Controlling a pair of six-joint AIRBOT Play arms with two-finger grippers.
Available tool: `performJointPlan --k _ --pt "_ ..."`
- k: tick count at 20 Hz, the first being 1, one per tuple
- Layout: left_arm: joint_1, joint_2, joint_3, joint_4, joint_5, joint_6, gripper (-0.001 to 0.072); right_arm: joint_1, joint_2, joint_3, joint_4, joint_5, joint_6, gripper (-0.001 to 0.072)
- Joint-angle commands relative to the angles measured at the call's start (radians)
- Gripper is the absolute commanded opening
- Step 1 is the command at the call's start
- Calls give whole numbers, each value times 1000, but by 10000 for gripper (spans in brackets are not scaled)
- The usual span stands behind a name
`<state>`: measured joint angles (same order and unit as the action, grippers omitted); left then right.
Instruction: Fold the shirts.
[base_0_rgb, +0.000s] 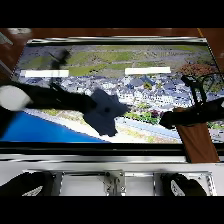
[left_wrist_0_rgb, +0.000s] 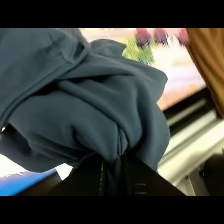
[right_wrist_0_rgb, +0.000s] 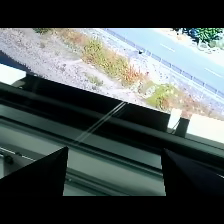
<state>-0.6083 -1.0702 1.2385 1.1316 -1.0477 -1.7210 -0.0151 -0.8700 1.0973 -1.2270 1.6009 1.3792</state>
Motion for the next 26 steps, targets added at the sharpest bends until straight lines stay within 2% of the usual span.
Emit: performJointPlan --k 1,2,3,4,6,9,13,16,18,21,26 --pt "-259 -61 -225 9 280 -168 46 0 74 0 -24 100 -7 691" --pt "-298 -99 -260 -3 325 -174 215 0 84 0 -29 106 1 692" --pt "-321 -139 -269 -13 339 -183 641 0 89 0 -28 106 14 692" --pt "-318 -171 -262 -34 306 -195 707 0 89 0 -24 108 31 691" --pt "-244 -179 -239 -8 194 -164 707 0 89 0 -25 95 46 691" --pt "-8 -126 -217 42 24 -48 706 0 89 -1 -47 70 66 692" --pt "284 -121 -249 30 -114 90 707 0 87 -1 -144 38 90 692" --pt "379 -204 -346 -173 -91 193 707 0 87 -11 -168 -42 120 692" --pt "361 -301 -379 -312 -39 280 707 0 87 -37 -162 -92 146 691" --pt "316 -431 -378 -454 92 346 707 0 87 -83 -147 -107 147 692" --pt "261 -525 -378 -707 172 499 704 0 88 -163 -42 -99 166 691"
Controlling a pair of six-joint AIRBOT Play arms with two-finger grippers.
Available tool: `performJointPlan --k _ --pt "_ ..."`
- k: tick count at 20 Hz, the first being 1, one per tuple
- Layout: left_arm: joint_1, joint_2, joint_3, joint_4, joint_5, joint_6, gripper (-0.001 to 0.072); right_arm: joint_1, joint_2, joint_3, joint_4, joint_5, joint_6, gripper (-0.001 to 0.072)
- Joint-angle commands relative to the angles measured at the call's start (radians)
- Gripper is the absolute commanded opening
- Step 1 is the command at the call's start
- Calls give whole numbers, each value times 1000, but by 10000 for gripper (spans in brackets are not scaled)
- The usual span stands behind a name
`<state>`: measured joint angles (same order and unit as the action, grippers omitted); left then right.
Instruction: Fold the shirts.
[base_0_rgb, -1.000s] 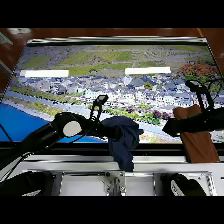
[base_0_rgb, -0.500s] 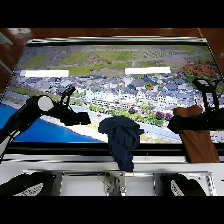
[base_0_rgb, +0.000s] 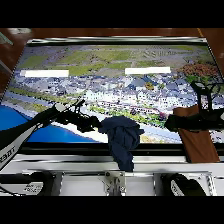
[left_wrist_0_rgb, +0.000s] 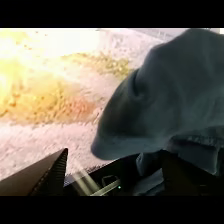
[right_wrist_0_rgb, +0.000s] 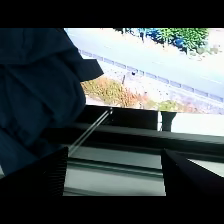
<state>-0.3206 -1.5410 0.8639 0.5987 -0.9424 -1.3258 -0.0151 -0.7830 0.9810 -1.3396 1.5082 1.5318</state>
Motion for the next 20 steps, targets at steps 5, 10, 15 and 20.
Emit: performJointPlan --k 5,10,15,20 --pt "-54 -53 18 -214 120 140 44 1 1 -304 357 -38 -27 691" --pt "-53 -18 75 -214 60 244 44 112 0 -513 443 -201 -69 691" --pt "-53 29 98 -215 45 241 45 479 -34 -543 315 -563 10 691" --pt "-42 76 98 -215 42 241 45 644 -238 -542 353 -656 5 691"
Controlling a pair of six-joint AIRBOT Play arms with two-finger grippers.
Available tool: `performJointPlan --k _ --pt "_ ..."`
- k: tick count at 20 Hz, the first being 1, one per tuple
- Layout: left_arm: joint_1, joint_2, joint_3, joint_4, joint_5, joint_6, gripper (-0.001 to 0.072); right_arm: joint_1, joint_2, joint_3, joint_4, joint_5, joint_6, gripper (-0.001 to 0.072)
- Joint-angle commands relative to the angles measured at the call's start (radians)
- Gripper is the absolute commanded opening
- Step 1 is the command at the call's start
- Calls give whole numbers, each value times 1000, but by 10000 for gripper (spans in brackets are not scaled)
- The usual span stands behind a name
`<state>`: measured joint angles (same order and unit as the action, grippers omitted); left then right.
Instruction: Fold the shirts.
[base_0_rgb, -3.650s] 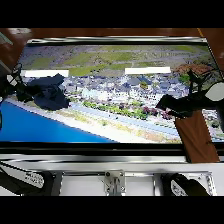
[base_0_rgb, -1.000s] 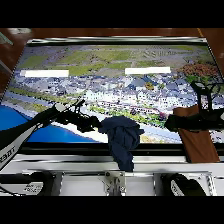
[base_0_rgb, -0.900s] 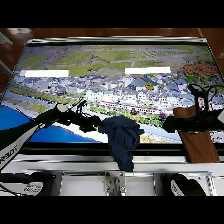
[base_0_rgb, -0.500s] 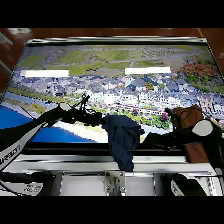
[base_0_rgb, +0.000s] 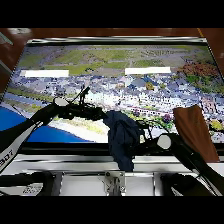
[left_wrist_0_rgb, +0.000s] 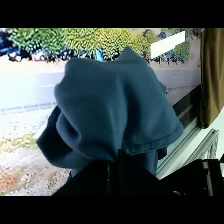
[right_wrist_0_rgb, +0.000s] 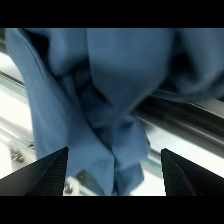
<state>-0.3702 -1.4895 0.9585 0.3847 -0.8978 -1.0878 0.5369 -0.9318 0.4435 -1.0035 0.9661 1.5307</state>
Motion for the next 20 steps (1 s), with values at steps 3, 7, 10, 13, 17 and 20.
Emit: performJointPlan --k 3,7,10,13,17,20 --pt "32 42 3 -1 -4 2 44 102 -144 -5 176 -212 -74 584" --pt "98 76 3 -1 -4 3 44 71 -115 46 141 -162 -118 59" --pt "156 165 32 11 -3 7 43 -27 -18 195 -89 3 -91 58" --pt "241 320 151 18 1 6 43 -152 106 411 -351 163 -76 58" --pt "385 529 411 18 0 2 44 -261 235 748 -518 183 -76 58" --pt "492 655 547 18 0 -45 43 -269 252 938 -521 183 -76 58"
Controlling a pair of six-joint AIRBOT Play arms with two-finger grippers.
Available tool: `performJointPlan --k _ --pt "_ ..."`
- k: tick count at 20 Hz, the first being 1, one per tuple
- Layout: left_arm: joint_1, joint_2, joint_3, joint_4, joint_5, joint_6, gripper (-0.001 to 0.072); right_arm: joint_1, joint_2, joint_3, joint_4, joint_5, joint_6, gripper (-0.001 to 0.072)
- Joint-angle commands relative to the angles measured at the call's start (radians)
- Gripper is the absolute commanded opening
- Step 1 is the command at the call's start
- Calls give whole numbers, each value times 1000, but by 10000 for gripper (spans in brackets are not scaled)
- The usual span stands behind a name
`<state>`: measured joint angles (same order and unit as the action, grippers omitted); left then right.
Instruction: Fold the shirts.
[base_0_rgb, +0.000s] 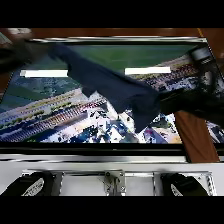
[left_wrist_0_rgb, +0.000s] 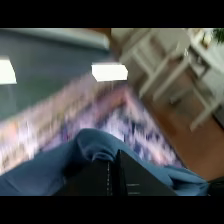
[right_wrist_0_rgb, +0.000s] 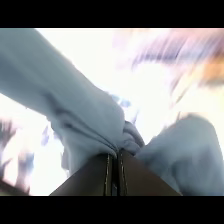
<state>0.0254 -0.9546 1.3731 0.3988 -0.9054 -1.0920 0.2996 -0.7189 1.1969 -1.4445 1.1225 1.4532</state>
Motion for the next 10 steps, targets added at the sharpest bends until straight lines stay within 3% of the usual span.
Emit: performJointPlan --k 1,7,10 --pt "129 156 156 4 8 -69 44 -32 39 228 -60 29 3 59" --pt "210 329 170 57 -7 -137 44 -32 39 377 179 85 6 58" --pt "210 335 168 208 -195 -207 44 -32 34 381 208 226 18 59"
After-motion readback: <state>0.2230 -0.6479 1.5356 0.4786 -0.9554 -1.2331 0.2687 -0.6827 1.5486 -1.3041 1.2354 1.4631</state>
